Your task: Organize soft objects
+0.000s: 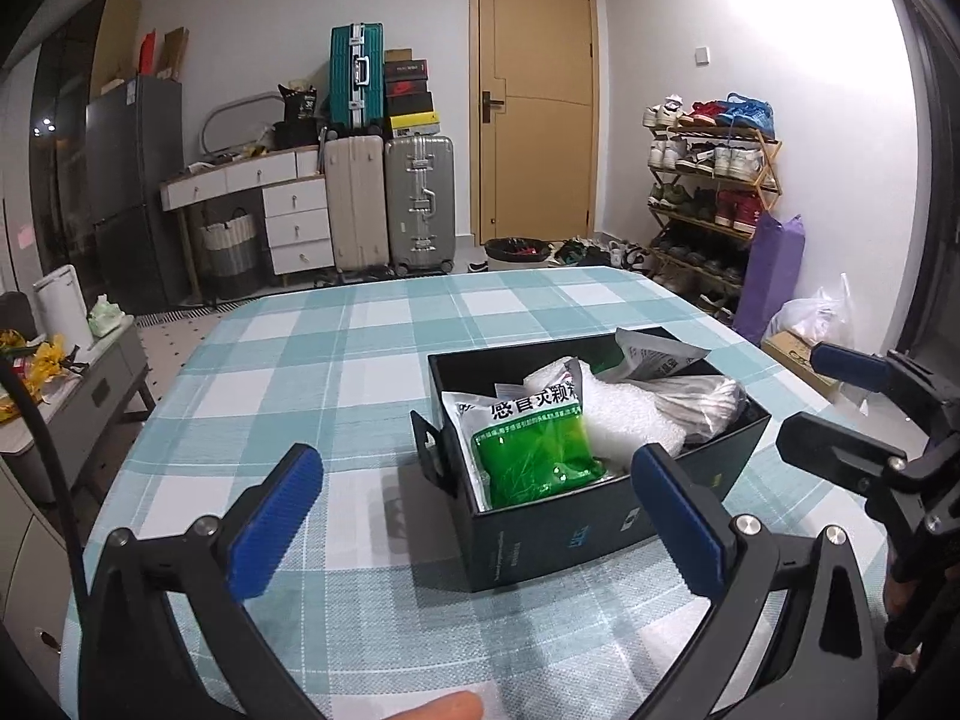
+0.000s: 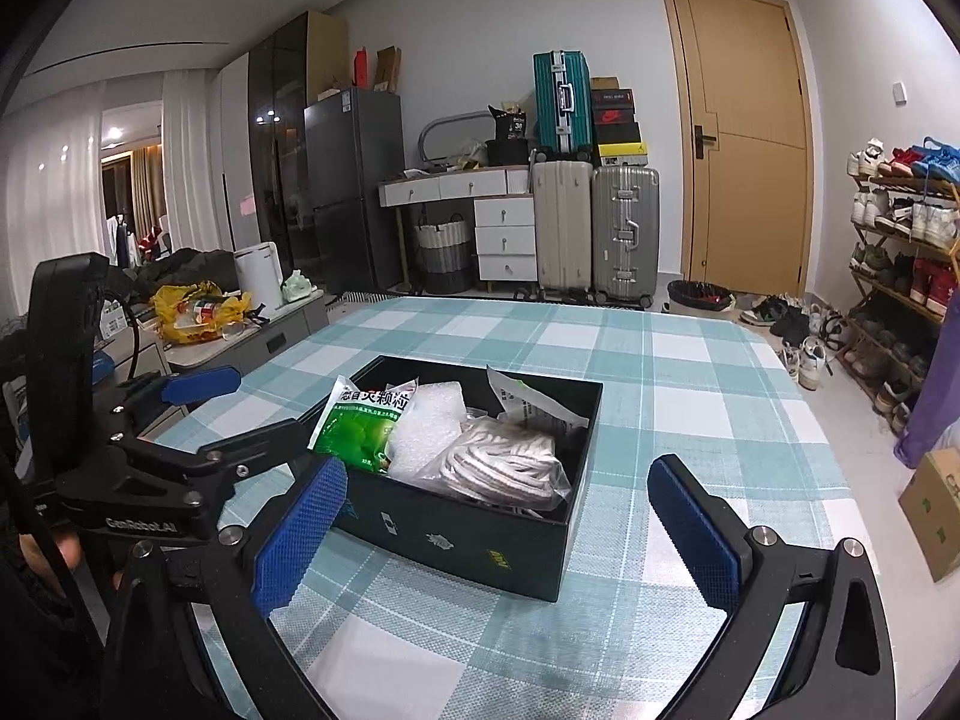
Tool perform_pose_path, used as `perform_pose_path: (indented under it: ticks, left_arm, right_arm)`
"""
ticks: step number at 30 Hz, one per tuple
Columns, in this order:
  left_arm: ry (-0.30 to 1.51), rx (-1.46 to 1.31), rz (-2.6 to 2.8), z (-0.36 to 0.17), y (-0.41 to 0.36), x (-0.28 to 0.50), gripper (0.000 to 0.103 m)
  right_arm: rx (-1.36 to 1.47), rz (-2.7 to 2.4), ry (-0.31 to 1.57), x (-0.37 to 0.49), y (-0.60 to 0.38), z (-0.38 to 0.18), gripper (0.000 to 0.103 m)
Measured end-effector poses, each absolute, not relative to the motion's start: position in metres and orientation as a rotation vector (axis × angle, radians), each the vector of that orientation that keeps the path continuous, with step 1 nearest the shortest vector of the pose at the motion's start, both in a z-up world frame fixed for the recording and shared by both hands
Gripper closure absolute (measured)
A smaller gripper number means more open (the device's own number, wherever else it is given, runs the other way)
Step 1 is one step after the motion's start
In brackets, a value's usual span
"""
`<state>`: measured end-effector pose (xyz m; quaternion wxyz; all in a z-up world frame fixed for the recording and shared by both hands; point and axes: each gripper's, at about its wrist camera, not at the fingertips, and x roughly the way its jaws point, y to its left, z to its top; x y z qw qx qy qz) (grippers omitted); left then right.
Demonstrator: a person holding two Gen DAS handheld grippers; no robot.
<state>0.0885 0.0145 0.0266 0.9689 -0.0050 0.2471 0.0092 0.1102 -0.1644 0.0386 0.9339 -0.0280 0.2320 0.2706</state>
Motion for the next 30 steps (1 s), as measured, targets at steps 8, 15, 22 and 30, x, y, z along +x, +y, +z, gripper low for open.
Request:
perform_pose_path:
  ticks: [8, 15, 22, 30]
  left_arm:
    - [0.473, -0.020, 0.046, 0.020, 0.015, 0.088, 0.000]
    - [0.473, -0.037, 0.052, 0.017, 0.017, 0.088, 0.000]
    - [0.471, -0.027, 0.047, 0.017, 0.016, 0.087, 0.000]
    - [0.477, -0.023, 0.046, 0.017, 0.014, 0.090, 0.000]
  right_arm:
    - [-0.040, 0.561, 0.444, 0.108, -0.168, 0.035, 0.001]
    - [-0.027, 0.559, 0.436, 0.107, -0.171, 0.033, 0.001]
    - [-0.034, 0.551, 0.430, 0.104, -0.173, 0.029, 0.001]
    - [-0.027, 0.559, 0.411, 0.100, -0.175, 0.030, 0.001]
